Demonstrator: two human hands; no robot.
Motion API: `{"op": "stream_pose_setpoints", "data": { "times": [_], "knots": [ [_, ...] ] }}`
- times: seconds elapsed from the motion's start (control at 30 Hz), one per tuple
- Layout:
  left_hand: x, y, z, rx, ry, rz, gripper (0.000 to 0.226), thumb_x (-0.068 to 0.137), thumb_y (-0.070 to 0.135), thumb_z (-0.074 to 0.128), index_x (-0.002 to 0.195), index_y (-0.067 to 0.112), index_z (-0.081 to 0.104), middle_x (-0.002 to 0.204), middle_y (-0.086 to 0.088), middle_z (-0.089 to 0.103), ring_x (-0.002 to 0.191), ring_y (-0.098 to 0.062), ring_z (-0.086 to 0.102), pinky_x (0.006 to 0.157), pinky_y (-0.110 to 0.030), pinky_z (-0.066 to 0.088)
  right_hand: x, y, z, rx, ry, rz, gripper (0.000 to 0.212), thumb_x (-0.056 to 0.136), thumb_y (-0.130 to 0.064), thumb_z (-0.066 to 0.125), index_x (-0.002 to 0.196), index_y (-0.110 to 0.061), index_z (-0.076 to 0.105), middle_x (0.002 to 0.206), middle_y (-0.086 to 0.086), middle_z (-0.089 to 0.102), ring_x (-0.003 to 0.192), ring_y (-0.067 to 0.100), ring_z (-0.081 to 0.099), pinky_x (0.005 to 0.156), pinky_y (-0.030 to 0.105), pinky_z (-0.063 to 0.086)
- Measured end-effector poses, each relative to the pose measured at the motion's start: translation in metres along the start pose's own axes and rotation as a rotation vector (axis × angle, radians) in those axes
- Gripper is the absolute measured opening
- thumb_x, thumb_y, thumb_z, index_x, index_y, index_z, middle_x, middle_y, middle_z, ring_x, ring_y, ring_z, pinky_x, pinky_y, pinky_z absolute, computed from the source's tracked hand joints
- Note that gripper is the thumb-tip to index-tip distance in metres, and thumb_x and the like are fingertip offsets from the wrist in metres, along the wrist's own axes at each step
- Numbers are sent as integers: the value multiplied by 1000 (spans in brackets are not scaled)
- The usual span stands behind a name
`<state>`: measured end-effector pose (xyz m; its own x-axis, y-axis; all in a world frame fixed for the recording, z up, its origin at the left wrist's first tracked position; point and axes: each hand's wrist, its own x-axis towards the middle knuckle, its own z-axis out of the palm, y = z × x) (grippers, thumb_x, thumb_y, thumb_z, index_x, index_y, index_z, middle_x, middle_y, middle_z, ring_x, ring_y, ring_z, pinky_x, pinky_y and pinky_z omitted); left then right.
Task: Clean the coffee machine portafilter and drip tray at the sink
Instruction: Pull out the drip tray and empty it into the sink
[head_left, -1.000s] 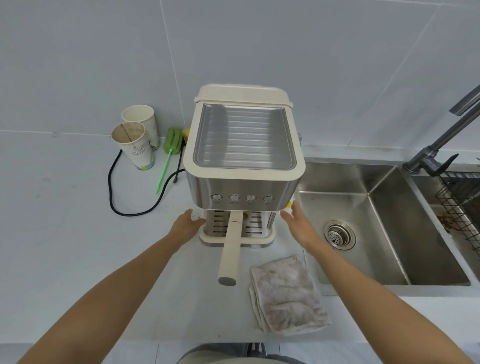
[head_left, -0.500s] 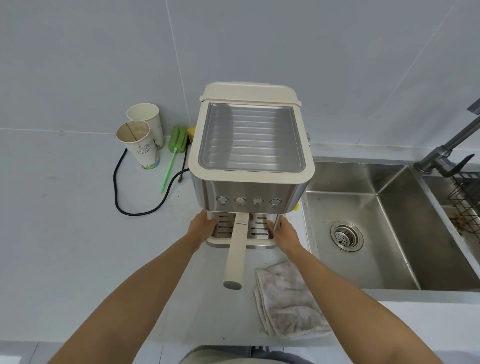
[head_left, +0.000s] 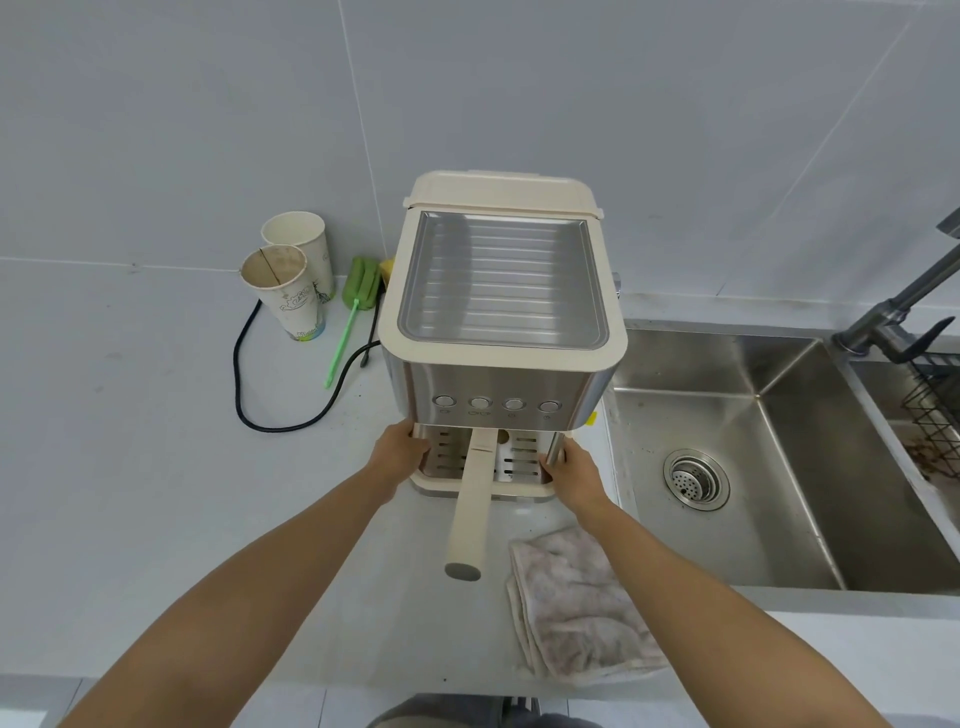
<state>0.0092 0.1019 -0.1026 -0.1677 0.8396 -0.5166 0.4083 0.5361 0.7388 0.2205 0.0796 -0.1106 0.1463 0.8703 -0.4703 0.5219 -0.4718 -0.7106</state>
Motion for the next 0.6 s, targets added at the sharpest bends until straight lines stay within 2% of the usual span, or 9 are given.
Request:
{"op": "stream_pose_setpoints", "data": {
  "times": [0.07, 0.17, 0.23, 0.27, 0.3, 0.47, 0.6],
  "knots": [
    [-4, -2, 0, 17, 11, 21, 15, 87, 4, 43, 88, 11, 56, 84, -5, 59, 83, -23, 54, 64, -24, 41, -4, 0, -2, 5, 3, -6, 41, 96, -12, 39, 135, 0, 38, 124, 19, 57, 109, 31, 54, 89, 34, 44],
    [-10, -6, 1, 58, 37, 41, 14, 88, 5, 43, 88, 11, 56, 81, -5, 58, 79, -23, 52, 57, -21, 38, -8, 3, -3, 5, -1, 4, 40, 95, -9, 38, 133, 1, 39, 126, 19, 55, 114, 33, 52, 99, 39, 42],
    [-15, -8, 1, 83, 55, 42, 15, 87, 4, 41, 88, 9, 55, 82, -8, 57, 76, -23, 49, 55, -22, 35, -11, 5, -3, 3, -4, 0, 25, 95, -8, 39, 118, -1, 45, 129, 21, 53, 109, 28, 52, 99, 37, 42],
    [-18, -8, 1, 93, 64, 42, 16, 86, 4, 41, 87, 9, 55, 82, -9, 57, 75, -23, 48, 55, -22, 34, -12, 6, -3, 3, -4, -8, 13, 95, -9, 40, 107, -8, 42, 129, 21, 53, 103, 24, 50, 97, 36, 41],
    [-20, -8, 1, 99, 73, 45, 16, 86, 3, 40, 87, 9, 56, 83, -9, 57, 75, -22, 47, 55, -22, 33, -14, 6, -3, 2, -1, -15, 10, 95, -9, 40, 104, -12, 38, 128, 22, 53, 99, 22, 48, 98, 37, 41],
    [-37, -13, 4, 94, 100, 41, 17, 87, 5, 41, 86, 7, 58, 78, -7, 56, 71, -20, 46, 55, -22, 32, -25, 9, -8, -23, -7, -40, 26, 94, -9, 41, 118, 0, 47, 120, 19, 57, 109, 32, 55, 98, 40, 44],
    [-52, -20, 9, 106, 127, 38, 15, 89, 7, 43, 79, 7, 54, 71, -5, 53, 66, -18, 44, 54, -21, 31, -36, 14, -14, -27, -30, -43, 24, 93, -8, 43, 115, 1, 48, 118, 18, 59, 109, 32, 56, 95, 41, 46]
  ]
}}
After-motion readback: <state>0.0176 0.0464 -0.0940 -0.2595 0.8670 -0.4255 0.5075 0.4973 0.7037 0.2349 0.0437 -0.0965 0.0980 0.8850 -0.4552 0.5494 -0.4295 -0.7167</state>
